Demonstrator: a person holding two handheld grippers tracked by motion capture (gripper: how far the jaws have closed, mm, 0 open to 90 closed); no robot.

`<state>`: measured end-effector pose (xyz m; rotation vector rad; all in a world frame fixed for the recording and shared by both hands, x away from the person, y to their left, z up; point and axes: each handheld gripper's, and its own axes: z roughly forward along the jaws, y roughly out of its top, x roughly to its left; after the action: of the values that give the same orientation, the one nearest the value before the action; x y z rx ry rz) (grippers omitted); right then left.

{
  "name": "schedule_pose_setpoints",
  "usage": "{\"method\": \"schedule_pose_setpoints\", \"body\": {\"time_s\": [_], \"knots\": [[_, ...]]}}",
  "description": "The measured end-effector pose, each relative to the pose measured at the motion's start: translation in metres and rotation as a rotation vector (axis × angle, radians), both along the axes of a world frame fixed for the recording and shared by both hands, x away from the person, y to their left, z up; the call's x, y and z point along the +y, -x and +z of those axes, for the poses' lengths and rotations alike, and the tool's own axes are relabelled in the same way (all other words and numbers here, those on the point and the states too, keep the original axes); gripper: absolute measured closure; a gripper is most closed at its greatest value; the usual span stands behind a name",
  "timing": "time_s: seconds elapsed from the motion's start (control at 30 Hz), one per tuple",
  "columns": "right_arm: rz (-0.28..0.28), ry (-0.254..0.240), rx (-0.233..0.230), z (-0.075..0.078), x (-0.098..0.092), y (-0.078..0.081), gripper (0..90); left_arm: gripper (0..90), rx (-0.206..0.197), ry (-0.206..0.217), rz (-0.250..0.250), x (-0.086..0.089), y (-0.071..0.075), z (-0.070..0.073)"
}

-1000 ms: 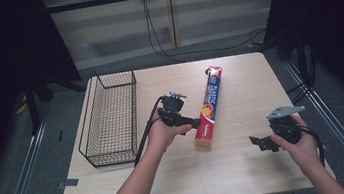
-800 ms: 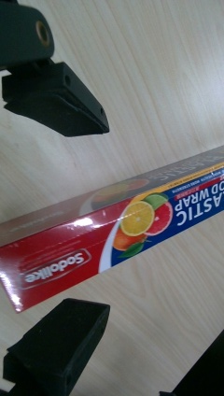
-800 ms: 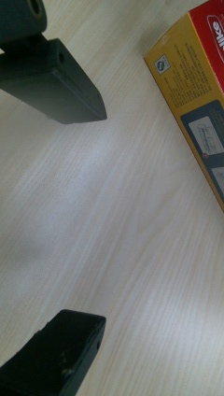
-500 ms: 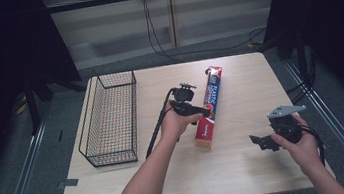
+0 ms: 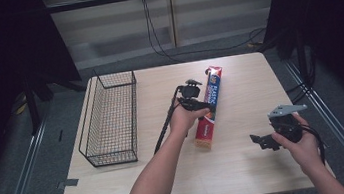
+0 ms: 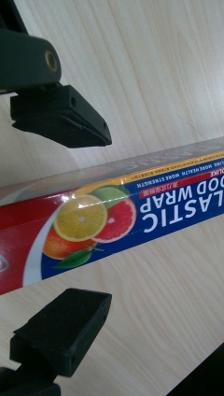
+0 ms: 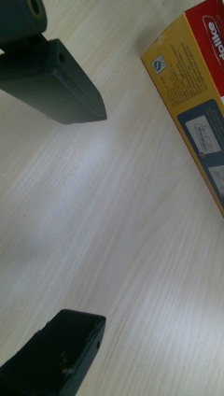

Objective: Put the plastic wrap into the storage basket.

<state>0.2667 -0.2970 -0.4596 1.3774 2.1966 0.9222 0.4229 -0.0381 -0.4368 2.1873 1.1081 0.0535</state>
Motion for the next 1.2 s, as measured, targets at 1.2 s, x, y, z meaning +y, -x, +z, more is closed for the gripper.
{"method": "schedule_pose_setpoints", "body": {"time_s": [1.2], "knots": [[-0.001, -0.06, -0.006, 0.003, -0.005, -0.002, 3.6, 21.2, 0.039, -0.096, 0.033, -0.036, -0.021, -0.032]]}}
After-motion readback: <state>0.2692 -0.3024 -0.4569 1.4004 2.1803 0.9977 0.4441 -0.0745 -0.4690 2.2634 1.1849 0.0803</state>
